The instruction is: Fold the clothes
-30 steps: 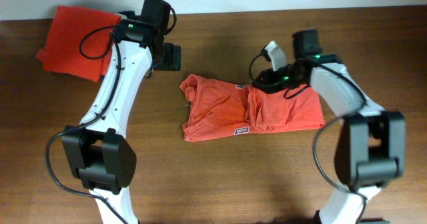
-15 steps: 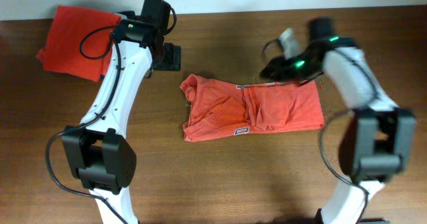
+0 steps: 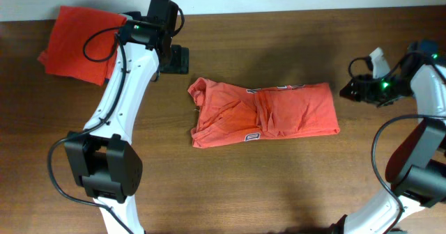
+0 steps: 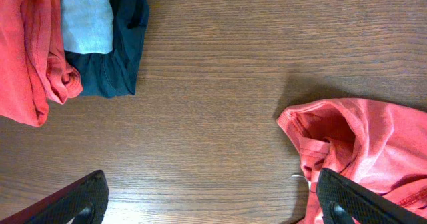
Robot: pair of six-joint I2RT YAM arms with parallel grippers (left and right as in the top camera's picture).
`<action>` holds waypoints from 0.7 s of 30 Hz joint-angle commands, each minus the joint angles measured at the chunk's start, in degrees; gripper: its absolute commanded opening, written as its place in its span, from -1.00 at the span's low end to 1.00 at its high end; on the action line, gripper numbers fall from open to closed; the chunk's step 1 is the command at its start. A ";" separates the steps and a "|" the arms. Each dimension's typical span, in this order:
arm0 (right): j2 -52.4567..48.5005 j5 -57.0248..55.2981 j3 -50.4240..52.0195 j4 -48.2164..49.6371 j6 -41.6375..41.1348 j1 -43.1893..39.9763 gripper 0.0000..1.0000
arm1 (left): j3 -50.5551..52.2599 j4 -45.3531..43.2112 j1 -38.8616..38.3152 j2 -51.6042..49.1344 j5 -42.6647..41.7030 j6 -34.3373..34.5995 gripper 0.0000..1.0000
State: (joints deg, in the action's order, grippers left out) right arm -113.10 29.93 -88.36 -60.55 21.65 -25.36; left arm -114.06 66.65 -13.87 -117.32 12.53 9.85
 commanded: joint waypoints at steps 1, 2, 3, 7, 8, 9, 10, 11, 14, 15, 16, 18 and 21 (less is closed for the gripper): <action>-1.53 1.79 4.20 3.76 1.99 -0.11 0.32 | -0.31 0.04 -0.22 0.68 0.79 -0.48 0.98; -1.64 2.67 5.35 5.07 2.14 -0.11 0.33 | -0.31 0.04 -0.22 0.68 0.76 -0.48 0.98; -1.70 3.13 6.36 6.12 2.14 -0.11 0.36 | -0.31 0.04 -0.24 0.68 0.76 -0.48 0.98; -1.73 4.42 10.91 10.60 2.10 -0.11 0.36 | -0.31 0.04 -0.22 0.68 0.76 -0.48 0.98; -1.73 5.27 11.82 11.58 2.10 -0.11 0.36 | -0.31 0.04 -0.22 0.68 0.76 -0.48 0.98; -1.73 6.78 12.74 12.72 2.10 -0.11 0.36 | -0.31 0.04 -0.22 0.68 0.76 -0.48 0.98; -1.73 8.04 13.46 13.60 2.12 -0.11 0.38 | -0.31 0.04 -0.22 0.68 0.79 -0.48 0.98; -1.73 9.40 14.36 14.73 2.10 -0.11 0.39 | -0.31 0.04 -0.22 0.68 0.76 -0.48 0.98; -1.75 10.60 16.22 16.74 2.10 -0.09 0.39 | -0.31 0.04 -0.24 0.68 0.76 -0.48 0.99; -1.75 10.62 16.52 17.16 2.08 -0.02 0.39 | -0.31 0.04 -0.22 0.68 0.76 -0.48 0.99; -1.77 10.64 16.70 17.59 1.90 0.11 0.38 | -0.31 0.04 -0.22 0.68 0.76 -0.48 0.98; -1.77 10.62 16.74 18.01 1.90 0.52 0.38 | -0.31 0.04 -0.22 0.68 0.76 -0.48 0.98; -1.77 10.56 16.74 18.45 1.92 1.79 0.37 | -0.31 0.04 -0.22 0.68 0.76 -0.48 0.98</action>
State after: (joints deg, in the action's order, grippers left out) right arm -114.61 38.94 -71.99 -42.48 22.94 -24.97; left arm -114.06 66.65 -13.87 -117.32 12.53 9.85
